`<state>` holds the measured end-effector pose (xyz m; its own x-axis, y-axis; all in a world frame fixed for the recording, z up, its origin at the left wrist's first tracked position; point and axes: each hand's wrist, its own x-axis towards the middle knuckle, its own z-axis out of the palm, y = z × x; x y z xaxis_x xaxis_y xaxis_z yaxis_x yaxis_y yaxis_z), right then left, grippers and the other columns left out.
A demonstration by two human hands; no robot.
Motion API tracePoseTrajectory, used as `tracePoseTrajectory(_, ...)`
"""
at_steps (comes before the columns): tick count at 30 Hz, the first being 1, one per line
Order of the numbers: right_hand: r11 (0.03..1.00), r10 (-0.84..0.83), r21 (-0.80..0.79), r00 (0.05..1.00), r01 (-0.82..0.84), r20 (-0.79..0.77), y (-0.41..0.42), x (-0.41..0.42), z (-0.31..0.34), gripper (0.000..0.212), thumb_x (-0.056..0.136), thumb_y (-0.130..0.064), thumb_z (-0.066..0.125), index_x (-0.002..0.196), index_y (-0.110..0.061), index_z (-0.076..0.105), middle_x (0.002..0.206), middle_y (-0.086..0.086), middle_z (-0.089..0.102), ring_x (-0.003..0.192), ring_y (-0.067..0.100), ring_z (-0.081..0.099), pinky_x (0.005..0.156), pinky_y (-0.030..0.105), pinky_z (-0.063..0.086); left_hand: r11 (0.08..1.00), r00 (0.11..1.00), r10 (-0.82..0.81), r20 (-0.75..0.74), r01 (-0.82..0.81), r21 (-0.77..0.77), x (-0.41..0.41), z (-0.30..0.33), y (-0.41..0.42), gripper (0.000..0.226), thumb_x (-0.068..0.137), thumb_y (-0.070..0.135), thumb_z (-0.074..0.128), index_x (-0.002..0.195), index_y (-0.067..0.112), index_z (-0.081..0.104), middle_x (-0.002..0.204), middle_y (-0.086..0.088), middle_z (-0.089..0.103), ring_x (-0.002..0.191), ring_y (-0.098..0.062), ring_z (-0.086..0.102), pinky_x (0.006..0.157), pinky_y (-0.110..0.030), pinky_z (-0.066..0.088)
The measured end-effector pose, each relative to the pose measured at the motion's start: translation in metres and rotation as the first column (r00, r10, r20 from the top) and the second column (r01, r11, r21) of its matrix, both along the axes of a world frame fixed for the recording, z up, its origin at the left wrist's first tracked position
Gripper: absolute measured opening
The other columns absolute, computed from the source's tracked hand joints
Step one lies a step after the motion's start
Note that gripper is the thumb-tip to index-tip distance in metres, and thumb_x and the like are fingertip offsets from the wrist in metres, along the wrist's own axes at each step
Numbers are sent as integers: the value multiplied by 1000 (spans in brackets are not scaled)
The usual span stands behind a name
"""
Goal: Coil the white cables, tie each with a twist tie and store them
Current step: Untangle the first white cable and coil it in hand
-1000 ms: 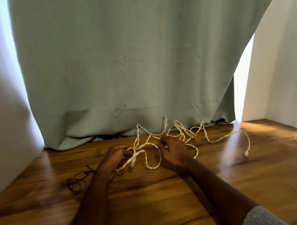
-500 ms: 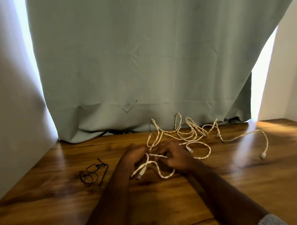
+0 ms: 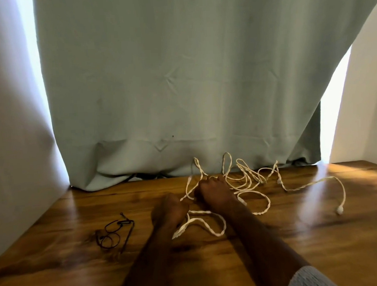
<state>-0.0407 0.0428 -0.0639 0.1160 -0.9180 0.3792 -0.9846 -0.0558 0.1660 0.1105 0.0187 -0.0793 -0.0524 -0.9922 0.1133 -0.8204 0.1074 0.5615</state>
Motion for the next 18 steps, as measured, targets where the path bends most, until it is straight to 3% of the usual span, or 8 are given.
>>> tracePoseTrajectory(3,950,260,-262,898,-172,354,6,-26,0,39,97,-50,43,102,-25,72,101,-7,68,92,18,59,85,41,47,998,1000,-5,24,7,-57,-3,-2,-5,21,90,37,58,98,21,68,105,-3,69,96,-26,64,79,-33,51)
tracePoseTrajectory(5,891,371,-423,798,-163,475,12,-46,-2,19,96,-35,55,95,-23,70,93,-11,65,85,13,57,78,41,48,998,1000,-7,23,9,-58,-4,-2,-7,25,92,39,55,104,19,66,110,-5,68,101,-28,64,80,-33,49)
tracePoseTrajectory(8,912,239,-409,847,-28,475,23,-61,-3,8,83,-26,63,86,-26,70,89,-10,67,86,13,57,82,43,50,999,996,13,-94,-16,-39,-4,-2,-10,30,95,43,52,106,17,64,110,-7,66,103,-30,63,78,-34,45)
tracePoseTrajectory(12,971,-127,-138,914,193,386,32,-61,3,21,79,-34,65,96,-25,74,112,-6,65,111,21,56,107,49,37,991,905,-87,-417,36,-130,-3,-3,-15,32,93,35,56,69,14,59,71,-4,64,73,-24,61,66,-35,47)
tracePoseTrajectory(15,945,-62,-279,928,173,367,28,-53,10,35,85,-30,66,119,-32,65,130,-5,58,118,23,55,103,47,42,961,782,-238,-576,104,-255,-3,4,-8,37,95,32,59,65,12,58,60,-1,59,61,-17,57,60,-36,45)
tracePoseTrajectory(17,914,-2,-370,913,167,408,21,-47,20,50,89,-23,65,134,-38,51,121,-2,61,107,24,61,89,44,53,942,704,-315,-637,149,-301,-4,13,-3,31,97,27,60,70,11,62,61,0,58,57,-11,54,57,-29,43)
tracePoseTrajectory(18,925,-12,-340,906,172,424,15,-47,26,60,90,-20,66,141,-41,43,116,0,63,101,24,63,84,42,55,935,678,-339,-652,168,-312,-4,18,0,28,98,25,60,75,9,64,61,0,59,57,-9,53,55,-24,43)
